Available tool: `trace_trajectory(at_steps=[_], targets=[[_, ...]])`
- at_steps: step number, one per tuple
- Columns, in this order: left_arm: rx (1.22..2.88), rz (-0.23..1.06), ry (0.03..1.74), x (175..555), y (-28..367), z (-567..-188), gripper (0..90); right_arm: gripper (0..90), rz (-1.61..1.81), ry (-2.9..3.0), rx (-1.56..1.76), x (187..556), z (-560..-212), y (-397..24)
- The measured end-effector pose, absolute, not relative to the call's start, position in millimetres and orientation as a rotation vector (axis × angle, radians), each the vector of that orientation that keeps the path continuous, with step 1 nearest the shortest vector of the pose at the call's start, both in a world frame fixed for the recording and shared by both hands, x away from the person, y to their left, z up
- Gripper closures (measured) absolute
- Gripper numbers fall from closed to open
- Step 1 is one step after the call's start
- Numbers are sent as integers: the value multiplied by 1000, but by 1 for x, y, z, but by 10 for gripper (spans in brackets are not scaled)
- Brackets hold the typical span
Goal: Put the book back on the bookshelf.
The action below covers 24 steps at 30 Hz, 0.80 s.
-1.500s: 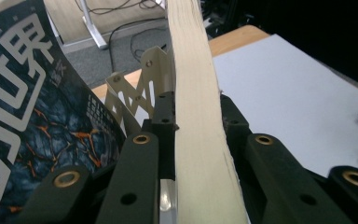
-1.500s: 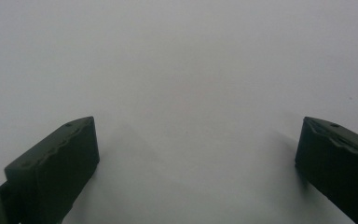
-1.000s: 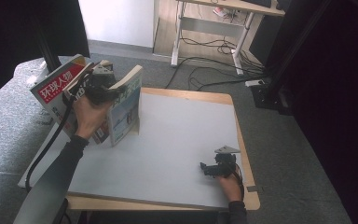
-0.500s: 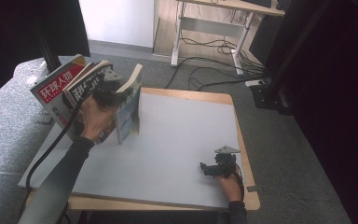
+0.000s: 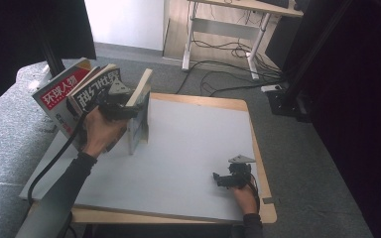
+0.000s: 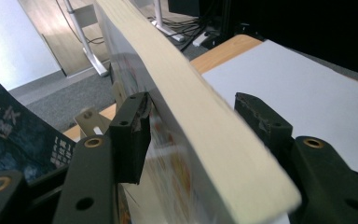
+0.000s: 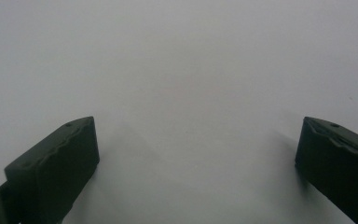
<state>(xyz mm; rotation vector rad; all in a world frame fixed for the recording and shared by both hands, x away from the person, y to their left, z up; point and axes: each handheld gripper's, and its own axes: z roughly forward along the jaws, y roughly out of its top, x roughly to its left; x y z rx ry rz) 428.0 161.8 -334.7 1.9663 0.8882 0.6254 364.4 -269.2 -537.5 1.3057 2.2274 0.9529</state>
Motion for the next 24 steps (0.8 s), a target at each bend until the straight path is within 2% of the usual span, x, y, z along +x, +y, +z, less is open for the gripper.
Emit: trace_trajectory(at_steps=[7, 16, 24], targets=[[1979, 602, 870, 418, 166, -348, 451, 0, 953, 2227, 1307, 364, -537, -269], [1972, 515, 873, 411, 175, -374, 527, 0, 952, 2226, 1304, 364, -538, -269], [2014, 517, 887, 405, 178, -396, 561, 0, 951, 2226, 1309, 364, -537, -269]])
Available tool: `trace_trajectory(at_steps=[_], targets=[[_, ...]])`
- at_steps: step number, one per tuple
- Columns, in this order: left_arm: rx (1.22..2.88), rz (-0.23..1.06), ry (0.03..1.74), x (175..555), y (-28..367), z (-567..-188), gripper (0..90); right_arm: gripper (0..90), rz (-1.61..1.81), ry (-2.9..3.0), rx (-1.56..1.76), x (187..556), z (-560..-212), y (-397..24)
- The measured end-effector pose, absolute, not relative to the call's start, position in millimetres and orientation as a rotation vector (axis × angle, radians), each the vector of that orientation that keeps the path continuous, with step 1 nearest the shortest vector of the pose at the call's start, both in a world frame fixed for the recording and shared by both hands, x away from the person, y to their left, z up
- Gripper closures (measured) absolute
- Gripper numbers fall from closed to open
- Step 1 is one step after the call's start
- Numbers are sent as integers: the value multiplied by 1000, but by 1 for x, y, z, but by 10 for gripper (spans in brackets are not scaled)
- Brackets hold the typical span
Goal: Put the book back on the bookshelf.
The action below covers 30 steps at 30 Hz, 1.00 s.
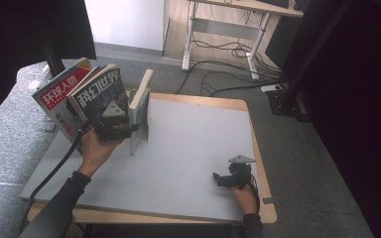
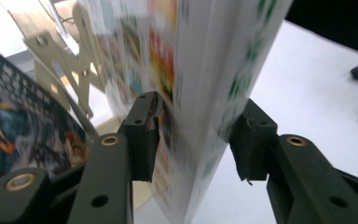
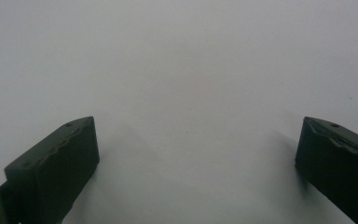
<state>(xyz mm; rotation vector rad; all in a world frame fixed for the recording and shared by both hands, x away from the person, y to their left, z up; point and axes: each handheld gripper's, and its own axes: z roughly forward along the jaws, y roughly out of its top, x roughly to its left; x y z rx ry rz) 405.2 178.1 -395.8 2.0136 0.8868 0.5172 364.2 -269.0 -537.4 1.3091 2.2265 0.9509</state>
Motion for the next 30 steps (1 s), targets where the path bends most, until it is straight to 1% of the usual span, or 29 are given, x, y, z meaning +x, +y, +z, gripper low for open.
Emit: trace_trajectory(at_steps=[7, 18, 24, 30], targets=[[2031, 489, 912, 404, 179, -418, 584, 0, 951, 2228, 1306, 364, -537, -269], [2008, 523, 900, 407, 174, -422, 636, 0, 950, 2229, 1304, 364, -537, -269], [2010, 536, 875, 407, 166, -424, 610, 0, 951, 2229, 1305, 364, -537, -269], [2012, 519, 872, 408, 166, -424, 573, 0, 950, 2230, 1303, 364, -537, -269]])
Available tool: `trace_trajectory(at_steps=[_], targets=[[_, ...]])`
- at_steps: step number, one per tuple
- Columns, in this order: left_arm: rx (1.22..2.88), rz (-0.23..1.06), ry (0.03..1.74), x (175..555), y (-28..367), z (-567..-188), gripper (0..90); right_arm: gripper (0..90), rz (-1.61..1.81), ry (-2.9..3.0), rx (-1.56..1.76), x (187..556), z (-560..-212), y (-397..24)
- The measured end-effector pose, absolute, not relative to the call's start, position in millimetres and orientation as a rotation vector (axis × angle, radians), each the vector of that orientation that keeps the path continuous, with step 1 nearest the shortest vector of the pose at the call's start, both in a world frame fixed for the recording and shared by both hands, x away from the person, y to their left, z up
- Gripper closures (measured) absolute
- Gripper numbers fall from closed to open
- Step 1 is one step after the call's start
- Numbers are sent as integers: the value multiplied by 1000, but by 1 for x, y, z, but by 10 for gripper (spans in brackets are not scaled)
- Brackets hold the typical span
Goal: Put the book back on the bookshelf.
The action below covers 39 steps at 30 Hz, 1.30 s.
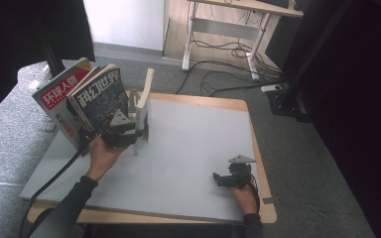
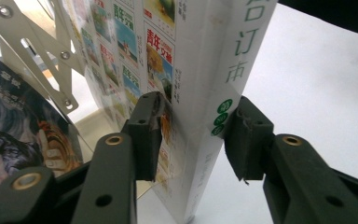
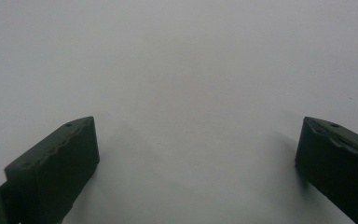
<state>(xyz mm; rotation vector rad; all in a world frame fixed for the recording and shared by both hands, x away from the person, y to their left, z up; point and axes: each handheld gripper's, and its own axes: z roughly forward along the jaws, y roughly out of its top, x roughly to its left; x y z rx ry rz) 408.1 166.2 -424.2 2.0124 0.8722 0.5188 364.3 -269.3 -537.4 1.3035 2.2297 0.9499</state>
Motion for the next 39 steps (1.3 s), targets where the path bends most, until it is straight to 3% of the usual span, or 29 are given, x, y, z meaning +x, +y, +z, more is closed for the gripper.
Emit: trace_trajectory(at_steps=[8, 24, 39], targets=[[2017, 500, 853, 406, 162, -424, 481, 0, 950, 2229, 1304, 364, -537, -269], [2049, 438, 774, 383, 168, -417, 193, 0, 948, 2230, 1305, 365, -537, -269], [2041, 365, 721, 362, 183, -427, 144, 0, 948, 2229, 1304, 365, -536, -268]])
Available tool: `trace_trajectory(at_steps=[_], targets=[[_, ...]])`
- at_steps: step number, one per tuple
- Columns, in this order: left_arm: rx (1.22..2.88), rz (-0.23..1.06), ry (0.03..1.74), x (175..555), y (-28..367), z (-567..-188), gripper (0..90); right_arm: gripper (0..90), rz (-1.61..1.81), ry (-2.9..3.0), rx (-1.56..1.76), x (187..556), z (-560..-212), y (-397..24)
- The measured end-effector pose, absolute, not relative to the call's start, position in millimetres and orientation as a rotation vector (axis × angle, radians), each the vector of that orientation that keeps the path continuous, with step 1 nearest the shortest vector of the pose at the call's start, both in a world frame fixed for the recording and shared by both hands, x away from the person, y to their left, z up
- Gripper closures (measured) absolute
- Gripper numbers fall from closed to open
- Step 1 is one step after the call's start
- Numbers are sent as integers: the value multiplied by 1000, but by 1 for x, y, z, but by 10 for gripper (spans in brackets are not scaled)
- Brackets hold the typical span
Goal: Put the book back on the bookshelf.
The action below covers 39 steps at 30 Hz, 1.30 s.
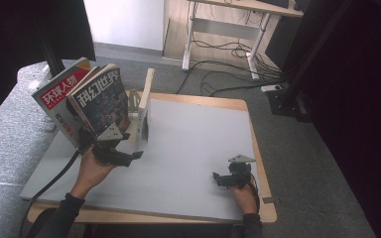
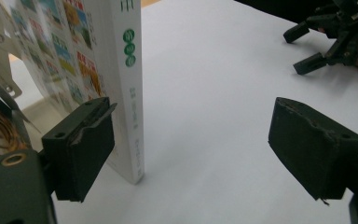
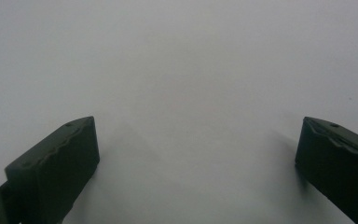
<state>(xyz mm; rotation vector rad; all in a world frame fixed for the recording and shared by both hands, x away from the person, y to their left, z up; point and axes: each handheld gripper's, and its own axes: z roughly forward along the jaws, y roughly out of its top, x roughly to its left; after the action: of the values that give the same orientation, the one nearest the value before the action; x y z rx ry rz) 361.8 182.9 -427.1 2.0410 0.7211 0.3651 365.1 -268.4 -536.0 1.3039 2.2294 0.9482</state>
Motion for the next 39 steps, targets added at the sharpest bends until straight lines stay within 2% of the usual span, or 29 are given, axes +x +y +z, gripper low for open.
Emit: trace_trajectory(at_steps=[19, 39], targets=[[2066, 328, 754, 344, 202, -457, 22, 0, 948, 2229, 1304, 365, -536, -268], [2098, 272, 786, 340, 209, -492, 0, 0, 949, 2228, 1304, 365, -536, -268]])
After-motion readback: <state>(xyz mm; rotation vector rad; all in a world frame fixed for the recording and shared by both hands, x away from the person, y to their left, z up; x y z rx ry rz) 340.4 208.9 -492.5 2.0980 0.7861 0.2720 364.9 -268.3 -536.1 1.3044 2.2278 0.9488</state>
